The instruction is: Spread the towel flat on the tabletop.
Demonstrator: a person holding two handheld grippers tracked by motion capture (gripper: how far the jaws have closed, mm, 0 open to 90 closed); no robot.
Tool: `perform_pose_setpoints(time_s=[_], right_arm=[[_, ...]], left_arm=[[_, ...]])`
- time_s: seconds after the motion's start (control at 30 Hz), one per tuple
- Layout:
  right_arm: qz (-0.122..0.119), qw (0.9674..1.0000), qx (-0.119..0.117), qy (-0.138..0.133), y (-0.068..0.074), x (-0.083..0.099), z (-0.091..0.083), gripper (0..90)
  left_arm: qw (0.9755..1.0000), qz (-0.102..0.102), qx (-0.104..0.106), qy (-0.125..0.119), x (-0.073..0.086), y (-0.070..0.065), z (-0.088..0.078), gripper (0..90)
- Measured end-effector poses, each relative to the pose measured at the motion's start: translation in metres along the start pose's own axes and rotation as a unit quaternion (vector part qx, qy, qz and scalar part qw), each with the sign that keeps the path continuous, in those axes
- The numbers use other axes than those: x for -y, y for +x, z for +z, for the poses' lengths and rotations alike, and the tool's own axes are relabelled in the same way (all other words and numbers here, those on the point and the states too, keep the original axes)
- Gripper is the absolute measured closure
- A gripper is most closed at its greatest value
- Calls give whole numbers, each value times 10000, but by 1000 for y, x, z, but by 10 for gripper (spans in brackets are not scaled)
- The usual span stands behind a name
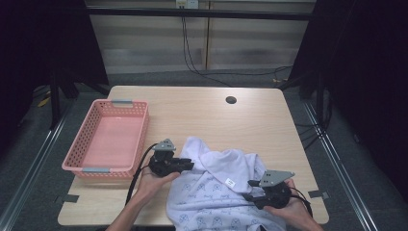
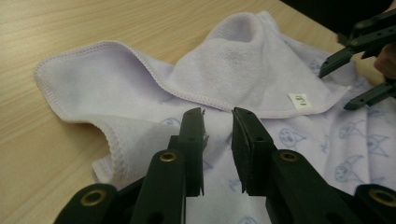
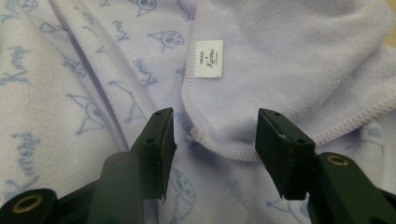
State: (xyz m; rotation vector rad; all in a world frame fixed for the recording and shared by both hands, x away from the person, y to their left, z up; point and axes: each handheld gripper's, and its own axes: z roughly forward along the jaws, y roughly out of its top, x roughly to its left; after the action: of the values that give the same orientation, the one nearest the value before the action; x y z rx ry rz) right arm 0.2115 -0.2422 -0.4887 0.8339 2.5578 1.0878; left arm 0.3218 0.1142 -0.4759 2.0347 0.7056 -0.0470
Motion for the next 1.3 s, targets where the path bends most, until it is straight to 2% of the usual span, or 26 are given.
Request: perform_pose_setpoints(time_s=[0.07,0.1,0.13,0.17,0.2,0.23,0.33,0.37,0.4,0.43,0.47,0.53,0.57,0.6,0.63,0.7,0.8,0.83,0.93,1.0,1.03,1.13,1.2,1.23,1.27,1.3], right_arm=[[-84,9999,35,50,1,0,2,512],[-130,9998,89,99,2,0,3,568],[-166,9998,38,77,1,0,5,763],[-75,10000,5,-8,-1,-2,3,849],[44,9998,-84,-154,-5,-4,1,882],[123,9995,-39,-271,-9,-6,-3,885],[436,9968,248,-628,-29,-13,-15,887],[436,9968,248,-628,-29,-13,-15,887],[555,9951,347,-741,-38,-15,-19,887],[794,9897,638,-1009,-58,-19,-30,887],[794,9897,638,-1009,-58,-19,-30,887],[922,9857,808,-1157,-73,-22,-37,887],[967,9831,956,-1228,-81,-24,-40,887],[1211,9760,1113,-1426,-98,-24,-46,887],[1211,9760,1113,-1426,-98,-24,-46,887],[1377,9726,1189,-1448,-108,-20,-45,887],[1385,9736,1154,-1399,-106,-17,-44,887],[1340,9755,1108,-1347,-102,-15,-43,888],[1263,9774,1099,-1289,-98,-15,-44,887],[1254,9774,1094,-1303,-98,-14,-47,887],[1254,9774,1094,-1303,-98,-14,-47,887],[1329,9756,1125,-1340,-103,-14,-50,887],[1312,9757,1138,-1335,-104,-14,-50,887],[1331,9752,1128,-1358,-105,-14,-51,886],[1321,9755,1118,-1361,-106,-13,-51,886],[1348,9752,1107,-1359,-107,-13,-51,886]], left_arm=[[9998,85,-151,104,-2,1,7,730],[9997,75,-207,130,-1,3,10,728],[9997,-4,-191,165,0,6,13,728],[9994,8,-254,220,2,8,16,721],[9983,60,-433,396,6,10,22,702],[9977,78,-506,453,9,11,24,677],[9980,64,-426,463,11,12,26,670],[9979,53,-437,468,11,11,26,670],[9977,47,-440,510,11,10,26,676],[9975,95,-462,526,12,9,25,696],[9975,95,-462,526,12,9,25,700],[9969,208,-490,579,14,6,23,708],[9969,175,-458,616,15,6,22,713],[9969,177,-437,625,18,3,19,736],[9969,177,-437,625,18,3,19,739],[9972,113,-344,659,24,-6,14,754],[9968,180,-262,740,30,-14,8,781],[9959,208,-158,870,35,-22,2,784],[9957,190,-21,910,39,-27,-4,776],[9977,173,-39,651,31,-23,-10,688],[9977,173,-39,651,31,-23,-10,668],[9999,106,-49,56,8,-8,-13,612],[9998,-36,109,-146,-1,6,-11,601],[9996,-190,-151,-120,-7,20,-4,584],[9996,-190,-151,-120,-7,20,-4,579],[9990,-142,-430,-17,-7,26,1,562]])
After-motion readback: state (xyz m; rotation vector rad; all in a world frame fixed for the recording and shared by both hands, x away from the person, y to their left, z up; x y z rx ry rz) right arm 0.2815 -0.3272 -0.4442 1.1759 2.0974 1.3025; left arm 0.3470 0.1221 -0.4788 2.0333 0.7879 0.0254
